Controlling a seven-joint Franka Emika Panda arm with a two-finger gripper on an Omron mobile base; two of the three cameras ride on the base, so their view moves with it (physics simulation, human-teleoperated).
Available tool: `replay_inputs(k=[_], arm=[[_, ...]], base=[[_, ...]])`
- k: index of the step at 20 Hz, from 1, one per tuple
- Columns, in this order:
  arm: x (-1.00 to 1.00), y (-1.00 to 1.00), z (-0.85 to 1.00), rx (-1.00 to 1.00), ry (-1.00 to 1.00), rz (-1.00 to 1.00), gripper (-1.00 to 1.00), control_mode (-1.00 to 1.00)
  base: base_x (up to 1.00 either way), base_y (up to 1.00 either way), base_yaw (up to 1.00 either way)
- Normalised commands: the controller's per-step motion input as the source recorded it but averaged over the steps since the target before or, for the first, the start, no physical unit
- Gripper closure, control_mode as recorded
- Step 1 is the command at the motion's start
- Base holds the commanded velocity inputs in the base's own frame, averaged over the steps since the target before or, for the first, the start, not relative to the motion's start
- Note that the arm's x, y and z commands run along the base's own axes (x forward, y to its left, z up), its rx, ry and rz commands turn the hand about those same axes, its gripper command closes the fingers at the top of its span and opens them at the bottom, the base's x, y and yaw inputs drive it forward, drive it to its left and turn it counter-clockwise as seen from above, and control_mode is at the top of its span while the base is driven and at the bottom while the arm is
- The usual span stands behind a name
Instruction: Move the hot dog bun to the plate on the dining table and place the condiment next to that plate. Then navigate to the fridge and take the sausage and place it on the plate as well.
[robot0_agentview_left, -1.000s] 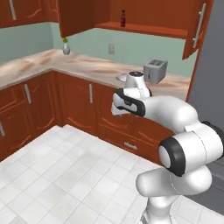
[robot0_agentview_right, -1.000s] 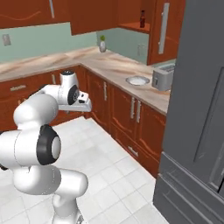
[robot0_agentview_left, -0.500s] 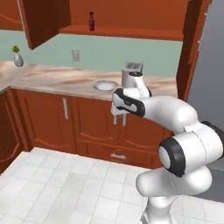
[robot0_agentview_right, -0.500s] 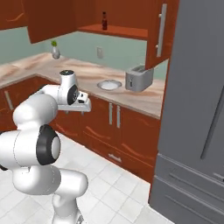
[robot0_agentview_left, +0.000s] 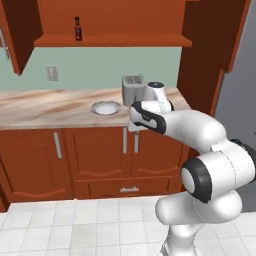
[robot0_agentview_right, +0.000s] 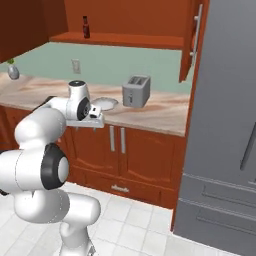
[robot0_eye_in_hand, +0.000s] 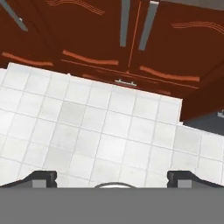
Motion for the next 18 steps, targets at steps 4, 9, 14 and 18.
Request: replay_inputs(k=[4, 9, 14, 18], arm=[[0.0, 0.0, 0.0, 0.0, 0.0, 0.0, -1.0, 1.0], [0.0, 0.0, 0.0, 0.0, 0.0, 0.0, -1.0, 1.0], [0.0, 0.0, 0.0, 0.0, 0.0, 0.0, -1.0, 1.0], [0.0, 0.0, 0.0, 0.0, 0.0, 0.0, -1.0, 1.0]], base=[[0.78, 0.77, -0.33], [0.91, 0.69, -0.18], [0.79, 0.41, -0.18], [0.38, 0.36, -0.27]])
